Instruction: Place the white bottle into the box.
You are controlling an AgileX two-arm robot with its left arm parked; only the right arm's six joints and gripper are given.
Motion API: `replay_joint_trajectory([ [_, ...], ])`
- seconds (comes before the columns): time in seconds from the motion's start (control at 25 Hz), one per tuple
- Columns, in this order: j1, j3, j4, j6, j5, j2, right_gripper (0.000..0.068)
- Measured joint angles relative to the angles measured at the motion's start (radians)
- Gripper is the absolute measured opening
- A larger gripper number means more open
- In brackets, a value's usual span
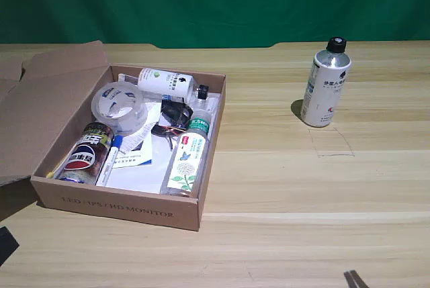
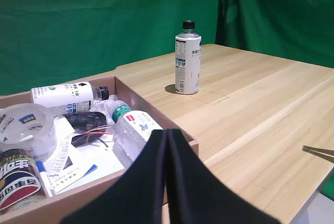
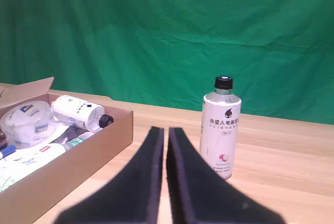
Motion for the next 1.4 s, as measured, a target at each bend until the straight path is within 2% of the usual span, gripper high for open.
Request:
replay_joint_trajectory([
  [0.16, 0.0, 0.0, 0.0, 0.0, -0.022, 0.012, 0.0003],
  [0.36, 0.0, 0.0, 0.0, 0.0, -0.023, 0.134, 0.0003],
  [0.6, 0.0, -0.003, 0.0, 0.0, 0.011, 0.279, 0.0003],
  [0.8, 0.0, -0.042, -0.001, 0.003, 0.024, 0.302, 0.0003],
  [0.96, 0.0, -0.092, -0.004, 0.038, -0.002, 0.303, 0.0035],
  [1.08, 0.0, -0.154, -0.004, 0.05, -0.016, 0.308, 0.0155],
  [1.16, 0.0, -0.192, -0.005, 0.051, -0.018, 0.335, 0.0279],
  [1.28, 0.0, -0.246, -0.023, 0.051, -0.02, 0.422, 0.0505],
  [1.4, 0.0, -0.291, -0.059, 0.051, -0.019, 0.548, 0.0652],
])
